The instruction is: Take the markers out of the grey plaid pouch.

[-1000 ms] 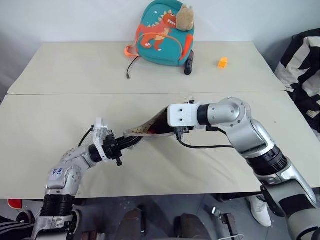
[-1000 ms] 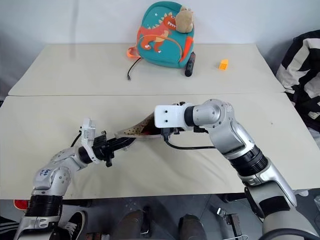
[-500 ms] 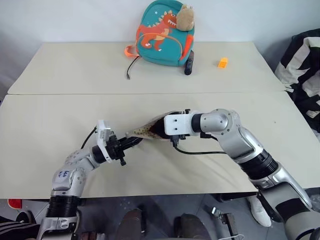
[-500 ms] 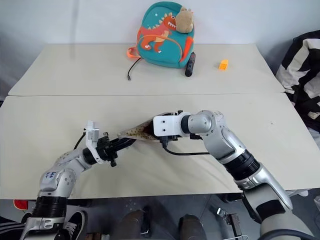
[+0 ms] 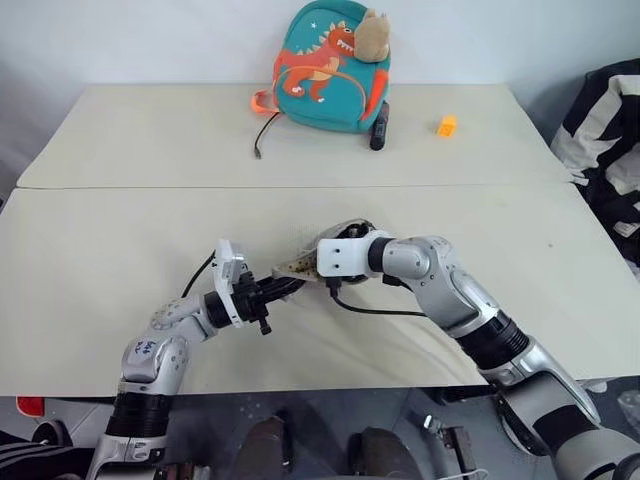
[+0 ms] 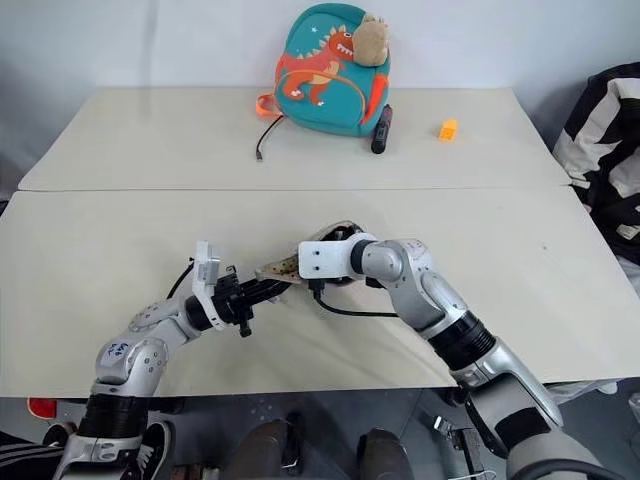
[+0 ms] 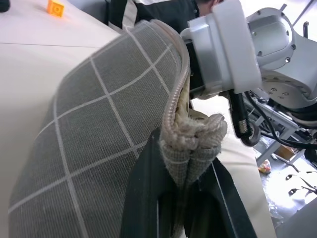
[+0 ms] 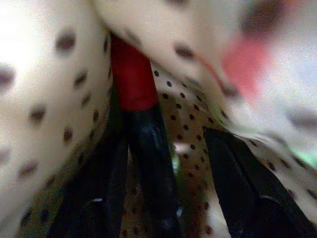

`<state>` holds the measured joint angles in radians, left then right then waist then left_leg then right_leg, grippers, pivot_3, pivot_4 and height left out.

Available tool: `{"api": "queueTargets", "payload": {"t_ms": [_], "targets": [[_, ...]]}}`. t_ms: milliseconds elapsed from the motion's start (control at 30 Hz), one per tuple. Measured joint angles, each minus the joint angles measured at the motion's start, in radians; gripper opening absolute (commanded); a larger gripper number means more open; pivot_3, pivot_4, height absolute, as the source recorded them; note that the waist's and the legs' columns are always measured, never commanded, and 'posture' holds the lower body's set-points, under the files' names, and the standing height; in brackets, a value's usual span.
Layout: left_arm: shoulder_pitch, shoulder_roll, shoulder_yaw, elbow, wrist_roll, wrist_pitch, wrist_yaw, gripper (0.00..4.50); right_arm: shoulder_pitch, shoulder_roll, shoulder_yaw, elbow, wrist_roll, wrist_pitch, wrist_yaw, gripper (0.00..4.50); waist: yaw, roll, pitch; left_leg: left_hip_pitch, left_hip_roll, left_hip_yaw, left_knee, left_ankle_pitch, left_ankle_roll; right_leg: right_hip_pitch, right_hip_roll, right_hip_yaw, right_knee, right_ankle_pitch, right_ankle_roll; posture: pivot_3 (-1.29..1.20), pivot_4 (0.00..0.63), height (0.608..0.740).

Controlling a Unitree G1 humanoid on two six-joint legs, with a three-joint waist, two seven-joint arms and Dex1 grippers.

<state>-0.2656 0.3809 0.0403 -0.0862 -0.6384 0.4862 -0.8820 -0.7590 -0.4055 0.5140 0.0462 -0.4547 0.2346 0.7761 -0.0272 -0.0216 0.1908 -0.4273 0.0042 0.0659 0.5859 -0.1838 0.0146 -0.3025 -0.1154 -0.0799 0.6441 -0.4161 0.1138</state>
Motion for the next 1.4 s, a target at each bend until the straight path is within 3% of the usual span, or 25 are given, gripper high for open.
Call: {"api": "queueTargets", "payload": {"t_ms": [367, 533, 567, 1167, 1400], "targets": [[0.012, -0.012, 0.001, -0.018, -0.001, 0.038, 0.016, 0.00, -0.001, 0.017, 0.012, 0.073, -0.039, -0.034, -0.032, 2.48, 0.001, 0.000, 0.000, 0.000, 0.000, 0.000, 0.000, 0.000, 0.000, 0.000, 0.000, 0.000, 0.000, 0.000, 0.000, 0.00, 0.150, 0.740], [0.013, -0.018, 0.001, -0.019, -0.001, 0.037, 0.021, 0.00, -0.001, 0.017, 0.010, 0.066, -0.035, -0.021, -0.019, 0.87, 0.001, 0.000, 0.000, 0.000, 0.000, 0.000, 0.000, 0.000, 0.000, 0.000, 0.000, 0.000, 0.000, 0.000, 0.000, 0.00, 0.150, 0.740], [0.013, -0.018, 0.003, -0.019, -0.001, 0.034, 0.023, 0.00, -0.001, 0.016, 0.010, 0.058, -0.036, -0.023, -0.018, 0.72, 0.001, 0.000, 0.000, 0.000, 0.000, 0.000, 0.000, 0.000, 0.000, 0.000, 0.000, 0.000, 0.000, 0.000, 0.000, 0.00, 0.150, 0.740], [-0.026, -0.029, -0.039, -0.001, 0.146, -0.220, 0.033, 0.00, -0.016, -0.071, -0.060, -0.135, 0.080, 0.126, 0.192, 0.70, 0.003, 0.000, 0.000, 0.000, 0.000, 0.000, -0.001, 0.000, 0.000, 0.000, 0.000, 0.000, -0.001, 0.000, 0.000, 0.00, 0.150, 0.740], [-0.048, -0.112, -0.060, 0.017, 0.209, -0.283, 0.118, 0.00, -0.027, -0.110, -0.061, -0.129, 0.068, 0.119, 0.185, 0.70, 0.005, 0.000, 0.000, 0.000, 0.000, 0.000, 0.000, 0.000, 0.000, 0.001, 0.000, -0.001, -0.001, 0.000, 0.000, 0.00, 0.150, 0.740]]}}
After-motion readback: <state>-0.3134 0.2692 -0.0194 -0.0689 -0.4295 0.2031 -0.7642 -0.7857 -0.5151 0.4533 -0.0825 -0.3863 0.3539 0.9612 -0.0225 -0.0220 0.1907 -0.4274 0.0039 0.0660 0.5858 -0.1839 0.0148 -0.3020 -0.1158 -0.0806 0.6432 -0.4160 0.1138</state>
